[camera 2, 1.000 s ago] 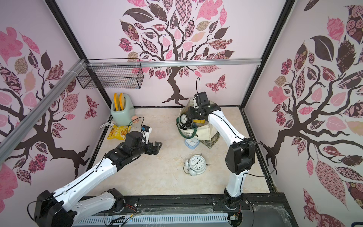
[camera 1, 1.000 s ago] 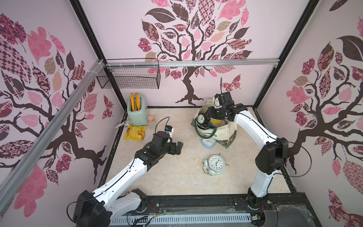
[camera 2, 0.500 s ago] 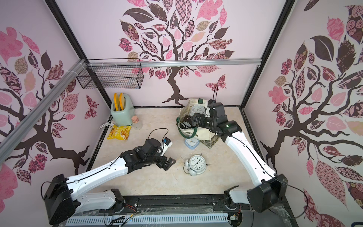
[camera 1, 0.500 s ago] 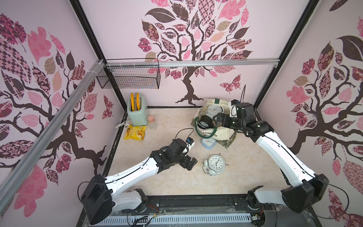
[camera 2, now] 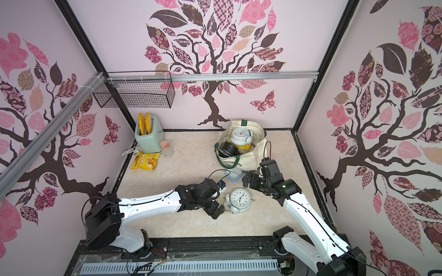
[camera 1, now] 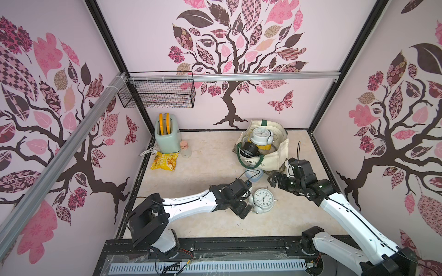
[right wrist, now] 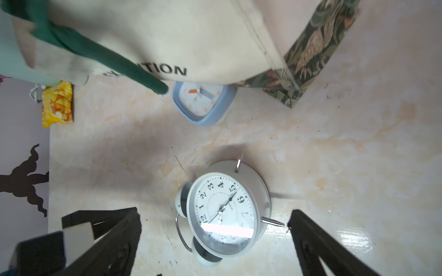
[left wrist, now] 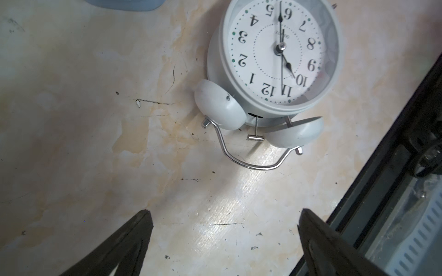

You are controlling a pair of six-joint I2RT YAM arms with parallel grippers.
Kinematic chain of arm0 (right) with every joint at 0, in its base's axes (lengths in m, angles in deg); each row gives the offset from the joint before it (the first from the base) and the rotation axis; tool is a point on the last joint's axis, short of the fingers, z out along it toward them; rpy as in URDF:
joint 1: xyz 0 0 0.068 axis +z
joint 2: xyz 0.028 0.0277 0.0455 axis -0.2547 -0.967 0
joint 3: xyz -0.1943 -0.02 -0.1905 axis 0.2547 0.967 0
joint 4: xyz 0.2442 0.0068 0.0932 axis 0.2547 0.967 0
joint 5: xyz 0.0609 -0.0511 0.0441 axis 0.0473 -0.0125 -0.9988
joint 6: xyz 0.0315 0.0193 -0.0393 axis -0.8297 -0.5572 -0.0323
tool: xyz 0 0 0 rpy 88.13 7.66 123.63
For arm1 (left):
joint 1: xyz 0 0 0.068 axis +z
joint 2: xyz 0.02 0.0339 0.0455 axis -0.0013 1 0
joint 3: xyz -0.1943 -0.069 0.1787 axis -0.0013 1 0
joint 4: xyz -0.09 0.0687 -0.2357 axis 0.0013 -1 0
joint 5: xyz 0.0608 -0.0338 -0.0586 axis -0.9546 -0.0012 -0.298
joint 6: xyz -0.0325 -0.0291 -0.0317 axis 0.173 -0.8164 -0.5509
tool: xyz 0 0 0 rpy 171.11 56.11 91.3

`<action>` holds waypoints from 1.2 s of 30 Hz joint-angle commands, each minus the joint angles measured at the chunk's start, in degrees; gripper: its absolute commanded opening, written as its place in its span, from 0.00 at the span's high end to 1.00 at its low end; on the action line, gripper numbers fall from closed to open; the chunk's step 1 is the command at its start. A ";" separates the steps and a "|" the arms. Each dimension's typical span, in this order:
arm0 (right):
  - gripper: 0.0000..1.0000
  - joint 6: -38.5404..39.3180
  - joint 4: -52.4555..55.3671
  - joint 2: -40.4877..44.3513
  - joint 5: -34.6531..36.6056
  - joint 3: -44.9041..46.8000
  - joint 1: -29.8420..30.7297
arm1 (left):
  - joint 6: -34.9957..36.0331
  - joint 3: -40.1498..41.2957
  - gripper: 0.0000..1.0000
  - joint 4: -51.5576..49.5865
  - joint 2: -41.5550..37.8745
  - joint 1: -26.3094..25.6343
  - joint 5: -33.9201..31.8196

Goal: Put the alarm clock into the canvas bag
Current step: Move the alarm to the center of the board.

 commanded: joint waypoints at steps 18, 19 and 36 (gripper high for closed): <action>0.00 -3.43 -11.41 -5.71 -12.00 10.56 -0.15 | -14.10 -7.15 0.02 2.74 11.40 -0.15 -7.92; 0.00 -3.67 -11.76 -6.11 -12.91 10.72 -0.18 | -14.32 -7.52 0.02 2.01 11.71 -0.14 -8.65; 0.00 -14.40 -20.26 -8.92 -16.99 12.07 12.27 | -10.18 -5.60 0.02 -2.53 10.33 9.90 -11.22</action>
